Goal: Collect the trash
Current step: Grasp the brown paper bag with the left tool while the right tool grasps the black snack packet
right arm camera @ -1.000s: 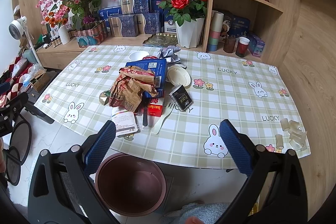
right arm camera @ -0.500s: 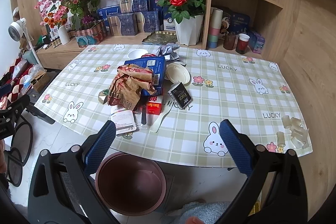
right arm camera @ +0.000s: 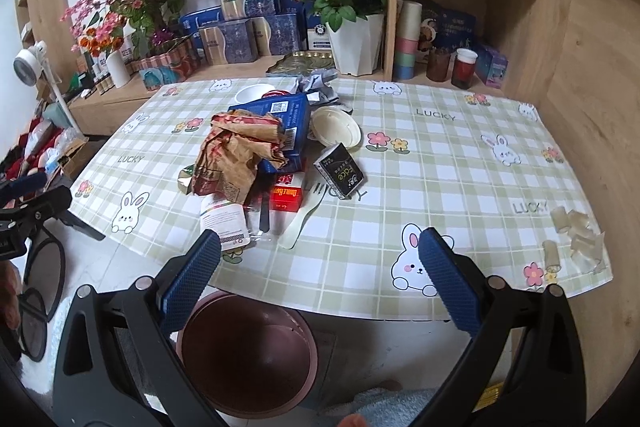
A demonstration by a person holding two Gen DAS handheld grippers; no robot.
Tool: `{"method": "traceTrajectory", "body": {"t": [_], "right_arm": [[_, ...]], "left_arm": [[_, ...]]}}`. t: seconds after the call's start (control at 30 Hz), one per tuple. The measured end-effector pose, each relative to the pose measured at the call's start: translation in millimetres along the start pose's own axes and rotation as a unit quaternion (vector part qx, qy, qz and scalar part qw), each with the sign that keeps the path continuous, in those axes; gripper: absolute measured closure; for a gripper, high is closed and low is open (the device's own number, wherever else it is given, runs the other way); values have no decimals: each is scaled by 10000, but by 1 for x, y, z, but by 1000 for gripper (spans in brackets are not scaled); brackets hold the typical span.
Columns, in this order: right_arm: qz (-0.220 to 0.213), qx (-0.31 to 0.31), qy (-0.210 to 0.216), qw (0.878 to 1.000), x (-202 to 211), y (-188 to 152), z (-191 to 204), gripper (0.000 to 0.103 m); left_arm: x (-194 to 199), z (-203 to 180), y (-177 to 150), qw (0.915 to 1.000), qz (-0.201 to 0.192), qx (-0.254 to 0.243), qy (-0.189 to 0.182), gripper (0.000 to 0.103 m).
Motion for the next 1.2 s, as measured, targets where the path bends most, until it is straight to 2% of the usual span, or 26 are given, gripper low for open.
{"method": "traceTrajectory", "body": {"t": [0.1,0.23,0.33,0.57,0.63,0.7,0.8,0.87,0.9,0.93,1.03,1.13,1.2], "right_arm": [[81,-212,179,9996,-13,-2,-6,6],[14,-452,240,9987,-25,-2,-16,6],[49,-490,224,9985,-36,-3,-22,6],[182,-289,-22,9994,-57,-5,-34,6],[275,-338,-35,9990,-65,-6,-38,6],[335,-373,-64,9987,-71,-7,-41,6],[394,-367,-106,9985,-78,-7,-44,6],[411,-293,-162,9986,-81,-7,-44,6],[418,-196,-219,9987,-83,-7,-43,6],[429,-65,-314,9986,-85,-7,-42,6],[456,66,-462,9979,-90,-6,-42,6],[548,-26,-313,9980,-101,-7,-44,6],[480,68,-315,9983,-106,-4,-43,6]], "left_arm": [[-26,-6,8,9997,44,38,-252,9],[-71,-16,20,9975,289,81,-647,32],[-106,-21,29,9953,476,91,-834,41],[-169,-34,42,9902,814,38,-1130,40],[-184,-38,44,9897,873,8,-1138,33],[-196,-40,45,9901,895,15,-1082,31],[-207,-38,47,9877,979,244,-1192,31],[-214,-37,47,9836,1086,464,-1364,36],[-216,-36,48,9824,1118,503,-1412,51],[-214,-36,48,9812,1118,523,-1482,53],[-207,-31,49,9802,1018,643,-1572,59],[-194,-28,53,9821,888,576,-1558,63],[-178,-24,60,9839,658,547,-1570,63]]}}
Point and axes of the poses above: each gripper's, at about its wrist camera, not at the fingertips, and x roughly against the way its jaws point, z to its left, y to its top, the point moved 7 cm from there along -x, roughly the way its jaws point
